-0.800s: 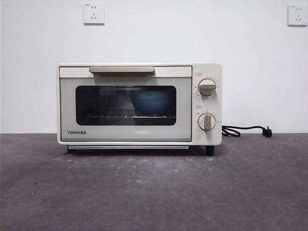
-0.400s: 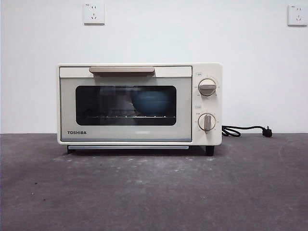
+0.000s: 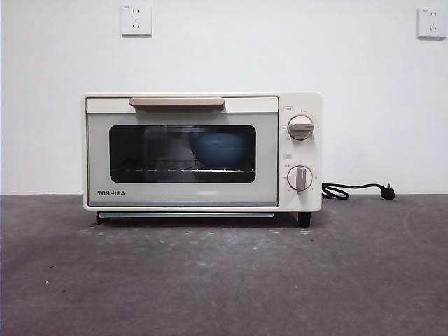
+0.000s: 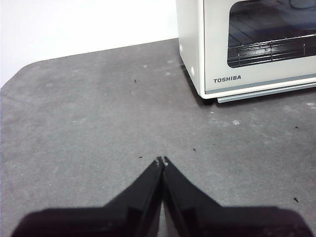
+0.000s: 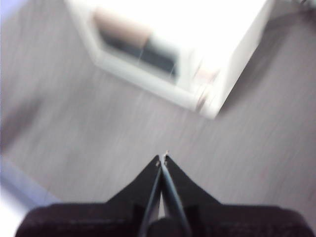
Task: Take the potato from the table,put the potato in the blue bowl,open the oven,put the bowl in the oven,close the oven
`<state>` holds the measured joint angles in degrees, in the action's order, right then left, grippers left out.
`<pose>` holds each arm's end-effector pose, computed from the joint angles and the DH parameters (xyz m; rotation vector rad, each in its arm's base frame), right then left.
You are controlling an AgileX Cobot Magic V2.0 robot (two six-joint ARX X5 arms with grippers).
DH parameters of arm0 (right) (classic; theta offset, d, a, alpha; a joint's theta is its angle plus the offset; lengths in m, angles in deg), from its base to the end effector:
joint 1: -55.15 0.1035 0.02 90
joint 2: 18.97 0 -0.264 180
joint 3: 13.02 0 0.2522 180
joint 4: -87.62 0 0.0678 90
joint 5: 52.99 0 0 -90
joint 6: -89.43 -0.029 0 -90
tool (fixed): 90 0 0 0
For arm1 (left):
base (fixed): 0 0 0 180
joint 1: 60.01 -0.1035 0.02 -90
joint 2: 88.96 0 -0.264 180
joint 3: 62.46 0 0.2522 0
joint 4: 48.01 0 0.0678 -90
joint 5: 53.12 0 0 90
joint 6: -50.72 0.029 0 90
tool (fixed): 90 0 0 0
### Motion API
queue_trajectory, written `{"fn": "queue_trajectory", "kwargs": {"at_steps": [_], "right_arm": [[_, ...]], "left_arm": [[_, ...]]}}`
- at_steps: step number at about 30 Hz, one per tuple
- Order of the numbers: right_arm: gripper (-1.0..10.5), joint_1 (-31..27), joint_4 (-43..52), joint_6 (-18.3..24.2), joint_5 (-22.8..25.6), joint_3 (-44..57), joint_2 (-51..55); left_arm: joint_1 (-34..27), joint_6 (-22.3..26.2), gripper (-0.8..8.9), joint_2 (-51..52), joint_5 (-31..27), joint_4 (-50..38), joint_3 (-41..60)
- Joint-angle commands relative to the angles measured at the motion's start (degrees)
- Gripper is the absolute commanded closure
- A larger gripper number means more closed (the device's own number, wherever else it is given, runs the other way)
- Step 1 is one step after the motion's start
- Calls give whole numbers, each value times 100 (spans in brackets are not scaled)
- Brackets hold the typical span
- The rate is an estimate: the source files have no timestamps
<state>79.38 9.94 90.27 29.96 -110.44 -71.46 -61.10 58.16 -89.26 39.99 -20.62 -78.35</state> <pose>0.1071 0.0521 0.4388 -0.1003 0.5683 0.5351 0.0937 0.0002 0.1529 0.1218 0.2032 -0.0484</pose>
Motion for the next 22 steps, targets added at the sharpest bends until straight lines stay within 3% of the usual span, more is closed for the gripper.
{"fn": "queue_trajectory", "kwargs": {"at_steps": [1, 4, 10, 15, 18, 22], "right_arm": [[945, -507, 946, 74, -549, 435, 481], [945, -1032, 1899, 74, -951, 1255, 1078], [945, -1711, 3969, 79, -907, 3423, 2243], [945, -1930, 5357, 74, -907, 5045, 3073], [945, -1941, 5783, 76, -857, 5807, 3471], [945, -1941, 5919, 66, -339, 6741, 4011]], "left_arm": [[-17, -42, 818, 11, -9, -24, 70], [-17, -42, 818, 11, -9, -24, 70], [-17, -42, 818, 11, -9, -24, 70], [-17, -42, 818, 11, -9, -24, 70], [-17, -42, 818, 11, -9, -24, 70], [-17, -42, 817, 11, -9, -24, 70]]}}
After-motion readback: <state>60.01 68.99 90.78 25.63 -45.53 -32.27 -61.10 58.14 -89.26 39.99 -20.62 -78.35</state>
